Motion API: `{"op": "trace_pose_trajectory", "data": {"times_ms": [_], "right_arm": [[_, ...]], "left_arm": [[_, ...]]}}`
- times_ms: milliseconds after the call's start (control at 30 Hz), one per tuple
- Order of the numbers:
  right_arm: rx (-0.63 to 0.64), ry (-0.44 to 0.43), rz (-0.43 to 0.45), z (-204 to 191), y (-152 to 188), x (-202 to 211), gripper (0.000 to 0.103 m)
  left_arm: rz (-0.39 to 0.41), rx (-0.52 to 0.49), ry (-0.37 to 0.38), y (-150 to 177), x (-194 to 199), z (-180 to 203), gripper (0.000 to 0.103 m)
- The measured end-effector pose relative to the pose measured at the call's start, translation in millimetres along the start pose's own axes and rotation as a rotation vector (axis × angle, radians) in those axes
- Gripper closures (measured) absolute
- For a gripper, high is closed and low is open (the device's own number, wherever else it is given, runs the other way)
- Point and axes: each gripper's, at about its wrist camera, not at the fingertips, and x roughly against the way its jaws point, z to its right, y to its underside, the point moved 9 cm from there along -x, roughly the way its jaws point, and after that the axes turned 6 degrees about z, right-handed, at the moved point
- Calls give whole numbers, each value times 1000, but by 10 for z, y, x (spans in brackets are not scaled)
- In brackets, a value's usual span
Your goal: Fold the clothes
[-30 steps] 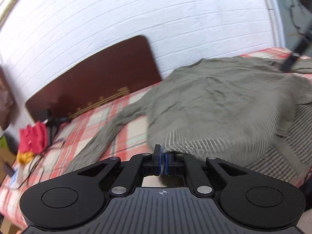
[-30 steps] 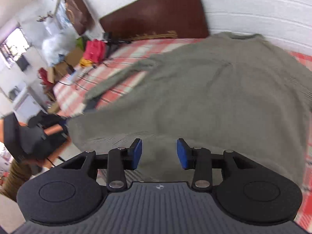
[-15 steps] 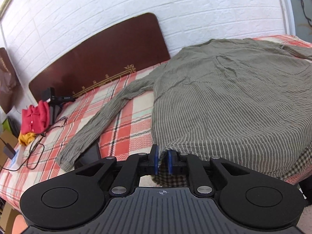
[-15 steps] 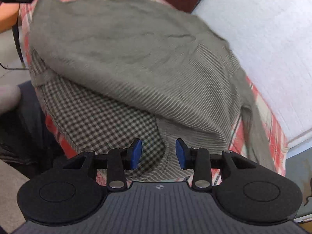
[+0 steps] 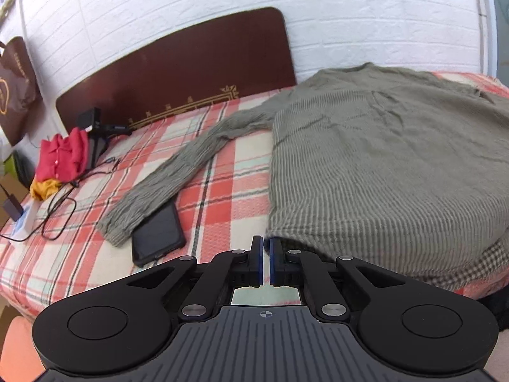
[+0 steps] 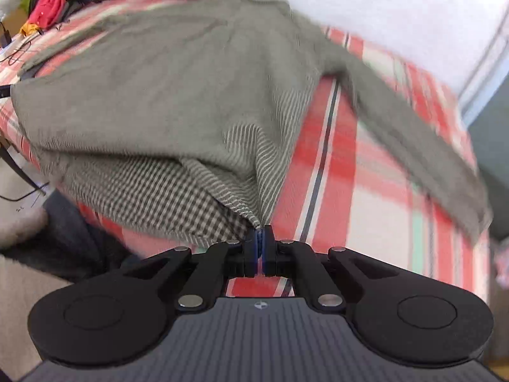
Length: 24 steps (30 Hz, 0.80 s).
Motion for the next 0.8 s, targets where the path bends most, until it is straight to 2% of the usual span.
{"op": "trace_pose_trajectory", "data": {"times_ms": [133,167,200,233,300,367,400,500,633,733,800], "right_arm": [[5,-1,-23,27,101,-167,97],[5,-2,-18,47,63,-139,92],[3,-11,-11,60,38,-85,79],[2,-26,2,71,5,-14,67],[2,-54,46,70,-92,157,62],[27,-91,107,-26,-249,283,61],[43,-109,136,-80,-326,338,59],[148,-173,192,-366,-491,352,55],[336,-324,200,-1031,-518,101,54],[507,-370,201,-1440,-495,-125,56],[587,-378,199,-1584,-496,-235,58]], "left_arm": [[-62,-31,-19,192,-80,35,103],[-72,-39,-20,229,-81,46,101],[-72,-50,-15,245,-48,63,87],[-67,-63,-5,250,-3,82,82],[-39,-104,29,212,128,136,69],[-18,-161,63,166,251,215,55],[-8,-188,83,142,307,262,53],[18,-227,159,62,438,428,52],[61,-279,254,-22,484,789,51],[72,-364,283,-15,494,1026,51],[80,-380,295,-33,513,1080,49]]}}
